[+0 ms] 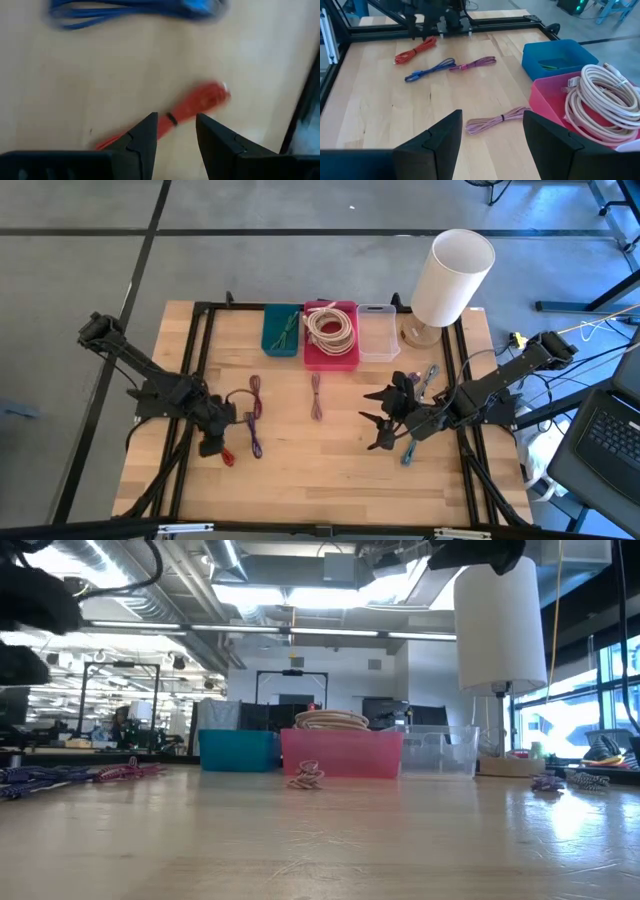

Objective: Pick & Place USB Port
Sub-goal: Put the orange charger cable into the blue bin

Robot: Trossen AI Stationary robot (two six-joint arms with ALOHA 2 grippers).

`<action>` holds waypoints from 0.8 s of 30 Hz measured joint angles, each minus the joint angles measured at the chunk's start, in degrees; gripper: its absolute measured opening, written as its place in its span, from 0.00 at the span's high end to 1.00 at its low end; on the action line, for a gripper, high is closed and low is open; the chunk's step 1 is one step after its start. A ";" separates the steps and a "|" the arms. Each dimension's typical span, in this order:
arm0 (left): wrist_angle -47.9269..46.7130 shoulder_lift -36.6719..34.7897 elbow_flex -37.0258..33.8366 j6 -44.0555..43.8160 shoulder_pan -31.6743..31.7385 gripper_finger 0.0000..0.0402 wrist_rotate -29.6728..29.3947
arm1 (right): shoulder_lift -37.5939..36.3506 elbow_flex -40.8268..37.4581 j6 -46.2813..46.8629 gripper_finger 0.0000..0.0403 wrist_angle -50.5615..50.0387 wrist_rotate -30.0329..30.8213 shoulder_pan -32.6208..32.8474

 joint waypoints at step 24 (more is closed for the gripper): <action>3.34 16.39 -0.04 22.01 -5.17 0.68 0.00 | 0.00 0.00 0.00 0.47 1.93 3.06 -0.02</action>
